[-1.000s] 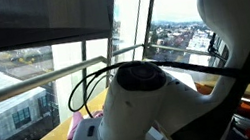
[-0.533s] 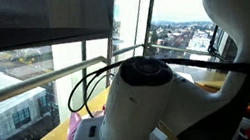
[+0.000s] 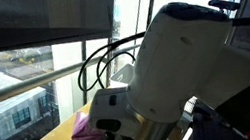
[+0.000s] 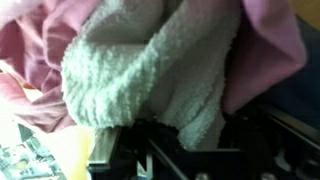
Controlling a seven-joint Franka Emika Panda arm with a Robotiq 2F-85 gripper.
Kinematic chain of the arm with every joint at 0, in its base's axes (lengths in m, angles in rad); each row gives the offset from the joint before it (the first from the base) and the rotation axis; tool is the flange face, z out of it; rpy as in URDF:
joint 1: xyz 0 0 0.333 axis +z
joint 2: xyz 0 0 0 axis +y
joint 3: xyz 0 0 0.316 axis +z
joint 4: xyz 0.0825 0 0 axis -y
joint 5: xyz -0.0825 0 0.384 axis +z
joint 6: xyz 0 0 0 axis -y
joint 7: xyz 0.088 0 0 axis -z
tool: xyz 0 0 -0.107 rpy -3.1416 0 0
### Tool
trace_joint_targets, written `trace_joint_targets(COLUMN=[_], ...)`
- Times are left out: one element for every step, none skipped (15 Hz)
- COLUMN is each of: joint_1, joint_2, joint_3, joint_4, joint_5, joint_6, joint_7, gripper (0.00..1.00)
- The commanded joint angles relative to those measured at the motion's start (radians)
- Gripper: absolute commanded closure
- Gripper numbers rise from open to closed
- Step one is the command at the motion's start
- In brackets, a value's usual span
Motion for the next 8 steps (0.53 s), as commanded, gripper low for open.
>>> trace_joint_targets(joint_1=[-0.005,-0.005,-0.005,-0.007,-0.008,-0.011,-0.016,-0.018], joint_2=[-0.159,-0.186,-0.214,-0.245,-0.277,-0.315,-0.358,-0.404], joint_3=[0.003,0.003,0.002,0.002,0.003,0.004,0.006,0.010], joint_4=[-0.109,-0.124,-0.141,-0.157,-0.172,-0.188,-0.203,-0.220], joint_5=[0.058,0.065,0.070,0.074,0.080,0.088,0.103,0.123], joint_6=[-0.003,-0.005,-0.005,-0.005,-0.010,-0.015,-0.024,-0.035], joint_7=[-0.038,-0.040,-0.043,-0.046,-0.048,-0.052,-0.062,-0.071], gripper=[1.00,1.00,1.00,1.00,1.00,1.00,1.00,1.00])
